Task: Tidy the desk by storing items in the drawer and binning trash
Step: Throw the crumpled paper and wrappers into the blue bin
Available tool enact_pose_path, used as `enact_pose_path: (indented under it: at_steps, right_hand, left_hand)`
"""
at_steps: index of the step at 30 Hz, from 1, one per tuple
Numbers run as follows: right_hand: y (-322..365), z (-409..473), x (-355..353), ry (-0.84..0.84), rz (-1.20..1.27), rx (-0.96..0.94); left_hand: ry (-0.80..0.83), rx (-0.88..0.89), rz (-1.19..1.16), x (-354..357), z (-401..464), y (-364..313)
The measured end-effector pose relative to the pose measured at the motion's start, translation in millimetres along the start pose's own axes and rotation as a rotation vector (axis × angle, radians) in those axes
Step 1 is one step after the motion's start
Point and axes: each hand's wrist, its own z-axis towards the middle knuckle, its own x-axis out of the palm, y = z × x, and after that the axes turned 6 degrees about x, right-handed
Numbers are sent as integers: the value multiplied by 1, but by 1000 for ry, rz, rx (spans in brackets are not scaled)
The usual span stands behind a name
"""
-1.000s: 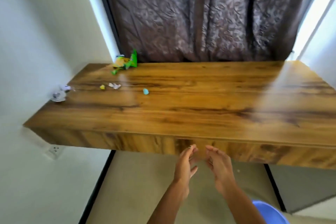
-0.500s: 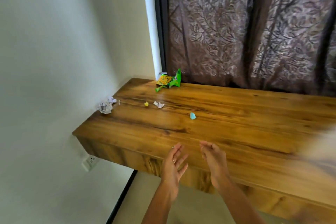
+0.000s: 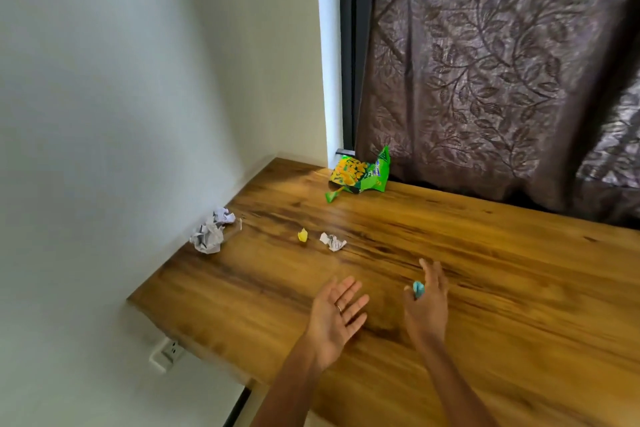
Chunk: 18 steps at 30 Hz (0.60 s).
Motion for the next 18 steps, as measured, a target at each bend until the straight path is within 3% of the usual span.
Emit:
enact_pose_path:
  at_steps: [3, 6, 12, 18]
  right_hand:
    - [2, 9, 9, 8, -90, -85]
    - [19, 10, 10, 36, 51, -66]
    - [73, -6, 23, 431, 151, -267]
    - [84, 25, 41, 366, 128, -274]
  left_hand:
    - [-18, -29, -13, 4, 19, -3]
    - [-34, -50, -43, 9, 31, -2]
    - [1, -39, -173, 15, 42, -12]
    - [-180, -71, -356, 1, 58, -30]
